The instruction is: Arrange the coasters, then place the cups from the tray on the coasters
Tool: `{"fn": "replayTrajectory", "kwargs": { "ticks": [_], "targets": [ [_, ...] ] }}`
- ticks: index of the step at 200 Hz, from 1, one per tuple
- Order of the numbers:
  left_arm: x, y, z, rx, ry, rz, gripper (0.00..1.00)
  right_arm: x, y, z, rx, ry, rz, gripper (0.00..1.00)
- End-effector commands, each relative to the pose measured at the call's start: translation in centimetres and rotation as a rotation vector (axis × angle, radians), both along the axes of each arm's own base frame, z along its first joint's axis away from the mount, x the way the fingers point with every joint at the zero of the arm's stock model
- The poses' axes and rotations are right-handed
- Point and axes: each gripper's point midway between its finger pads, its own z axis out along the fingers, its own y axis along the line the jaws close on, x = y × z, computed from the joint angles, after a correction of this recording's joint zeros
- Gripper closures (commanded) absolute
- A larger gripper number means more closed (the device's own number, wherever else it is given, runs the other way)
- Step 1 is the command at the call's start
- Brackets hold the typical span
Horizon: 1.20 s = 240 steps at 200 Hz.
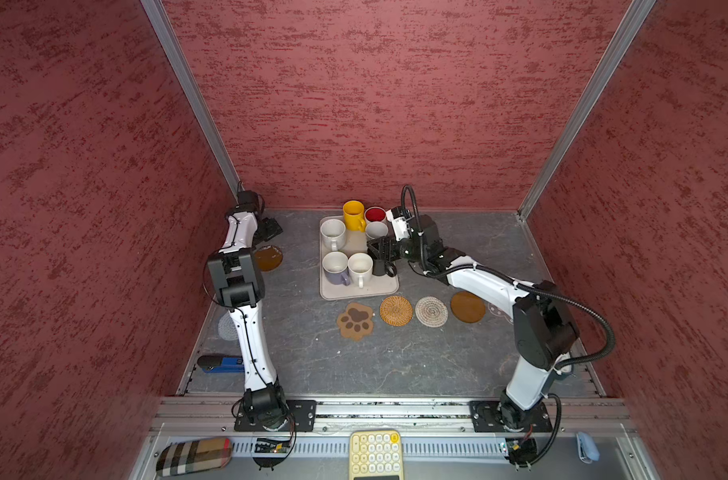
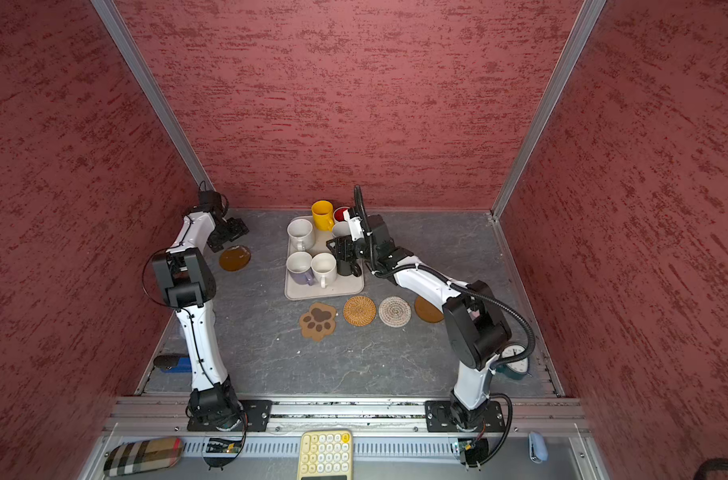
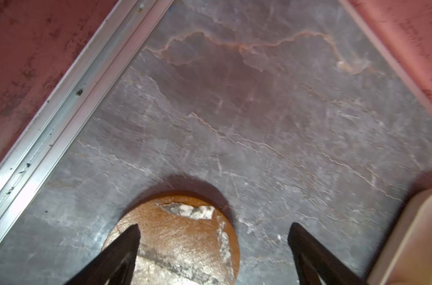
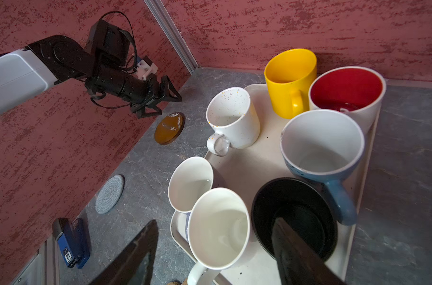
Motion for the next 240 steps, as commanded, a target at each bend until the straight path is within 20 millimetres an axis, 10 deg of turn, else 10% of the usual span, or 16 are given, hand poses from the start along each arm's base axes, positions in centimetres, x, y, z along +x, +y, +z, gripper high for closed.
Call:
{"fn": "replayTrajectory", "kwargs": {
  "ticks": [1, 240],
  "targets": [
    [-1.0, 1.2, -1.2, 0.014, 0.058, 0.009, 0.07, 0.0, 0.4, 0.5, 0.004, -0.005, 0.016, 0.26],
    [-6.0, -3.1, -4.8, 0.086, 0.244, -0.113, 0.14, -3.7, -1.9, 2.4, 0.040, -0.022, 0.008, 0.27]
  ]
}}
